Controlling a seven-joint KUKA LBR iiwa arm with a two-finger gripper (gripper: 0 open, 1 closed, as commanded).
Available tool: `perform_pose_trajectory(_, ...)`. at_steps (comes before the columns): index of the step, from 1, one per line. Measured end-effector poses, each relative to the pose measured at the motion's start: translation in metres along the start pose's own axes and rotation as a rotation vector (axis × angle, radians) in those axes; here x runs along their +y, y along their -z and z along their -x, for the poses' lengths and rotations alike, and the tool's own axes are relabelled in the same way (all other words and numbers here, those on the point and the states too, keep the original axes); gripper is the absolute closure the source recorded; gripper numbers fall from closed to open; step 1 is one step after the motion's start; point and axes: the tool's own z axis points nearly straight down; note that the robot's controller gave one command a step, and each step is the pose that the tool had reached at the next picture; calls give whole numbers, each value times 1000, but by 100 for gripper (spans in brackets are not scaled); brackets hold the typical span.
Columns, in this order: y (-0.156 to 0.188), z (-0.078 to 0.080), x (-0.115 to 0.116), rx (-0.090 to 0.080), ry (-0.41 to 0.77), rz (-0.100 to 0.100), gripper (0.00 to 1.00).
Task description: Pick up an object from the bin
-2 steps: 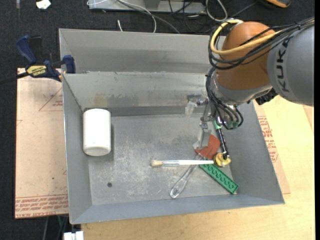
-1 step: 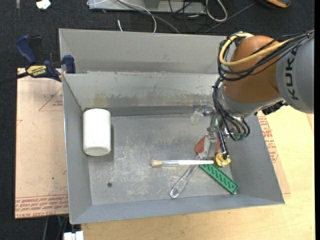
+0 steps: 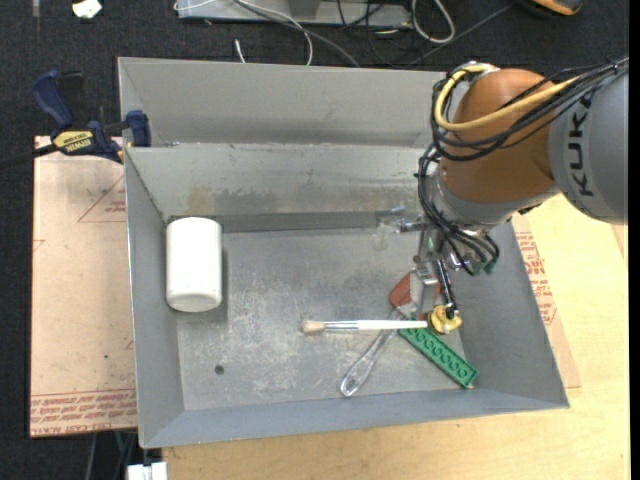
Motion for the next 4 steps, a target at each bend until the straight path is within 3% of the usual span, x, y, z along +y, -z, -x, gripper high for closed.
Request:
perform_pose_trajectory(1,-61,-42,-1,3,-71,2,0)
perform_pose_trajectory(2,-73,-41,-16,-6,-110,3,0)
perform_pose_trajectory(3,-75,-41,-45,-1,-93,4,0)
perform_pose_trajectory(4,-107,-59,-99,-5,-143,5,0)
